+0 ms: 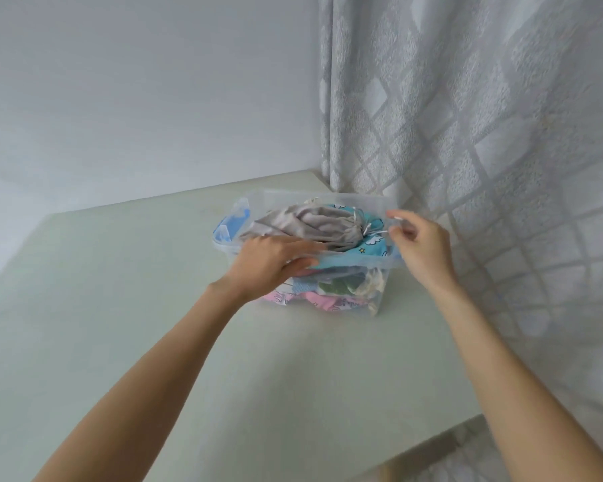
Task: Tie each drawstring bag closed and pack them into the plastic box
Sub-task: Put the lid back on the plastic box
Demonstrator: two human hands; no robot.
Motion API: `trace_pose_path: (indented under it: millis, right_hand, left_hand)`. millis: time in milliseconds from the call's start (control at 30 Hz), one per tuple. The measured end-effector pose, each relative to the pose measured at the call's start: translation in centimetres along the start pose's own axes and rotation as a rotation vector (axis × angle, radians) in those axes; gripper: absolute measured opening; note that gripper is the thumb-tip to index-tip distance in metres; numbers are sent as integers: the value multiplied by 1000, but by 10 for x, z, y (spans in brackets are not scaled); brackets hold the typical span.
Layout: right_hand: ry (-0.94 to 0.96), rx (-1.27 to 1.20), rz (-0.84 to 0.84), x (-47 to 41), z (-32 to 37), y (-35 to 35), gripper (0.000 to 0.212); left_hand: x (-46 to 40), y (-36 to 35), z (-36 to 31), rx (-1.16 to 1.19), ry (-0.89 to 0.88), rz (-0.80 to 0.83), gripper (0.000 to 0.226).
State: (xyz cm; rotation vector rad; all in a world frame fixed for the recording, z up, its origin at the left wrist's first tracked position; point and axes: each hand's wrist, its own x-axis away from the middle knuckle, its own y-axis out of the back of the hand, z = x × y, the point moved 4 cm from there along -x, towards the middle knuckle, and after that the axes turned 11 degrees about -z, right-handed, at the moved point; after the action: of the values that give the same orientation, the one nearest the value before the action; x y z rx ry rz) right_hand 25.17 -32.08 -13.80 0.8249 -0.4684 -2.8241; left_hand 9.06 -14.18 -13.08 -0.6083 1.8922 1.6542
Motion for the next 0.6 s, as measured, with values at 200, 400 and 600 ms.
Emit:
trace_pose_path:
  millis: [200,400,600]
  right_hand:
    - [86,-84,201,-1,34,-80,24]
    - [157,-70,335,-5,68,-164,25]
    - [216,11,-29,-29,52,-182,24]
  left_hand:
    - [44,46,36,-63,296,-131,38]
    - [79,79,73,-258,421,-251,26]
    - [82,87,110,-322,523,-299,26]
